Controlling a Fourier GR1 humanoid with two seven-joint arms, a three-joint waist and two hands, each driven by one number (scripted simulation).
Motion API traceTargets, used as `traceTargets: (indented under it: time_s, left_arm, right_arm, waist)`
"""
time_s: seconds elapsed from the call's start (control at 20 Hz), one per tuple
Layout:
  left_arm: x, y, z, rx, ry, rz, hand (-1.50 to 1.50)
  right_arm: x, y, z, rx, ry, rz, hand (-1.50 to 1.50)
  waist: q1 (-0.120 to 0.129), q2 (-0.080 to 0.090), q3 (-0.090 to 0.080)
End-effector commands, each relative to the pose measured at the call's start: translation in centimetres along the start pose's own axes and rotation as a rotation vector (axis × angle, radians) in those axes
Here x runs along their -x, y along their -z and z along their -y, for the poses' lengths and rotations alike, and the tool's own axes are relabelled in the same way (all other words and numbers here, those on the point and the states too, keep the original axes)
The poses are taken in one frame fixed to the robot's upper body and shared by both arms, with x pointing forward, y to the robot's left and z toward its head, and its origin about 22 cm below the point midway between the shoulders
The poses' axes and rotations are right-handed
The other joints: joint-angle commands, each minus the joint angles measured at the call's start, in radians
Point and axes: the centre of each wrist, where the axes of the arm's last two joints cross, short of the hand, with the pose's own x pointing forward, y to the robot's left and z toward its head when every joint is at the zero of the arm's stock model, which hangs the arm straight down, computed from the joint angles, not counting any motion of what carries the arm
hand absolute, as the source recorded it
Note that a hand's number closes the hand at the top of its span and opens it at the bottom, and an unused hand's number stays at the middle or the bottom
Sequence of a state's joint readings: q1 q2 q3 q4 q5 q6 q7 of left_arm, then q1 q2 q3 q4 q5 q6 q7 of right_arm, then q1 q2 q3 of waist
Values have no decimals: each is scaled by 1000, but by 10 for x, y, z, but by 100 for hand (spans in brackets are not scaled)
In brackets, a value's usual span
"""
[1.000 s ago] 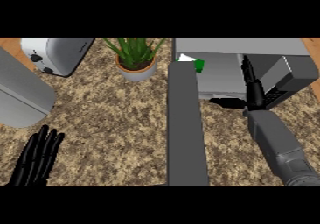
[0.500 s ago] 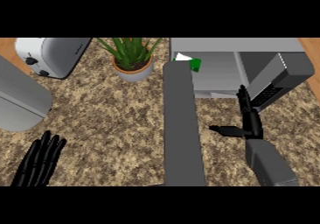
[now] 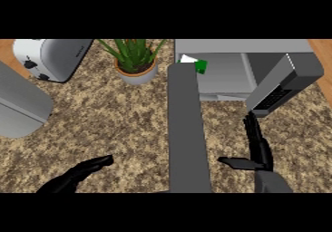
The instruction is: Pick up the milk, place it into the microwave and close the microwave
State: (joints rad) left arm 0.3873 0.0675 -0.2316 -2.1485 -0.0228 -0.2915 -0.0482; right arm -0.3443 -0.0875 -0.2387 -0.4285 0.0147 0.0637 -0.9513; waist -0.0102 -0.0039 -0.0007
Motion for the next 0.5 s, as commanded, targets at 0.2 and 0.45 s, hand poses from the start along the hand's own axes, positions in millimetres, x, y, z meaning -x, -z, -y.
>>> traceTargets:
  time_s: [0.2, 0.45]
  left_arm:
    - [18, 26, 10, 85, -34, -21, 150]
    - [34, 44, 6, 155, 22, -24, 150]
  right_arm:
    - [-1, -64, 21, -20, 67, 61, -150]
    - [-7, -107, 29, -3, 84, 70, -150]
  waist:
    - [-13, -1, -1]
    - [-1, 2, 0]
